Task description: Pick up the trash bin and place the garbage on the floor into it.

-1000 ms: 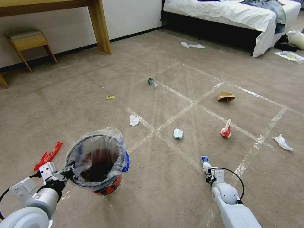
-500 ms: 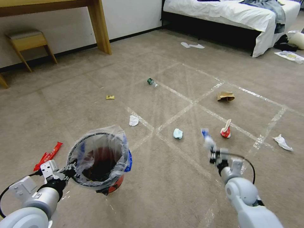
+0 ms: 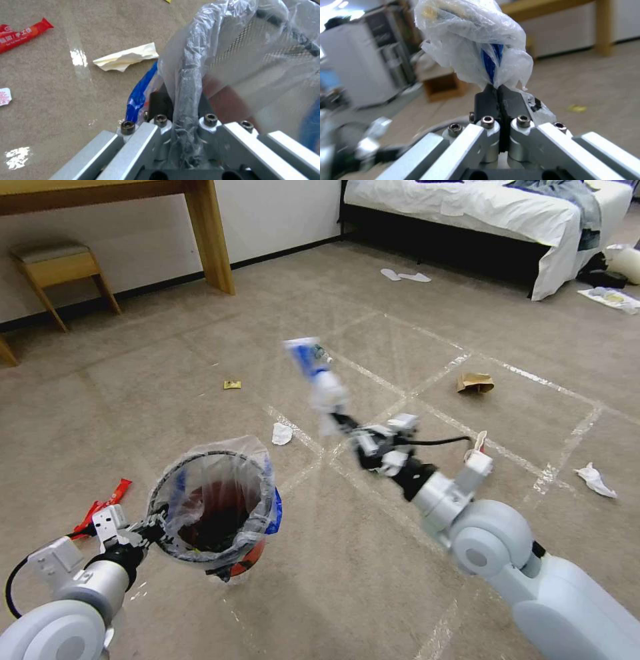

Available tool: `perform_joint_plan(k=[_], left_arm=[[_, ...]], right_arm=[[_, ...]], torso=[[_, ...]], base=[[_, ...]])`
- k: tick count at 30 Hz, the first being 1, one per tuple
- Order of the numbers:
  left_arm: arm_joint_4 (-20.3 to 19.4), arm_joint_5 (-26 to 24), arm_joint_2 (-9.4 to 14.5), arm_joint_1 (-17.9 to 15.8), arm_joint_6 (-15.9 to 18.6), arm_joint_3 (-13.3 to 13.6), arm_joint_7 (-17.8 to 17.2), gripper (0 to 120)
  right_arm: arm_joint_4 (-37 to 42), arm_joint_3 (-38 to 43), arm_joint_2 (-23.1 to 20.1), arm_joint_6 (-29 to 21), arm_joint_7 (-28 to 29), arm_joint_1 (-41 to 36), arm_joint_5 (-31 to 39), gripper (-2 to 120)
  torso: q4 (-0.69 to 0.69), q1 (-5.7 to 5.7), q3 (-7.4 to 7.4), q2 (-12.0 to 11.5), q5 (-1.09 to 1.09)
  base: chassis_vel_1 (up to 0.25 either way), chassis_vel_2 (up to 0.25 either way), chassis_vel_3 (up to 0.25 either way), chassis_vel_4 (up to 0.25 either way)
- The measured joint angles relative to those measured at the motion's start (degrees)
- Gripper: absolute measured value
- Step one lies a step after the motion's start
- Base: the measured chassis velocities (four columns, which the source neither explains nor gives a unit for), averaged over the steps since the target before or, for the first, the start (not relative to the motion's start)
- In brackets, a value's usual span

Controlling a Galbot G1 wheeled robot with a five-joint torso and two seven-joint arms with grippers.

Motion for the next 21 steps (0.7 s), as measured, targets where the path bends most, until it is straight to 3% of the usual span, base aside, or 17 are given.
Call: perform_joint_plan(k=[2, 9, 21], left_arm=[[0.21, -0.07, -0.10, -0.45, 0.05, 0.00, -0.09, 2], [0.23, -0.31, -0.35, -0.71, 0.08, -0.45, -0.21, 2], [-0.54, -0.56, -1.03, -0.24, 0.07, -1.28, -0.28, 2]], right_arm=[[-0.54, -7.48, -0.36, -1.29, 1.49, 6.89, 1.41, 0], [-5.23, -20.06, 1.44, -1.86, 2.31, 16.98, 1.87, 0], [-9.36, -28.49, 4.48, -1.47, 2.75, 21.06, -0.05, 0]], torso=[[0.01, 0.00, 0.00, 0.00, 0.00], [0.01, 0.00, 0.00, 0.00, 0.01], [0.00, 0.01, 0.00, 0.00, 0.01]], base=[[0.000, 0.000, 0.000, 0.000], [0.000, 0.000, 0.000, 0.000], [0.000, 0.000, 0.000, 0.000]])
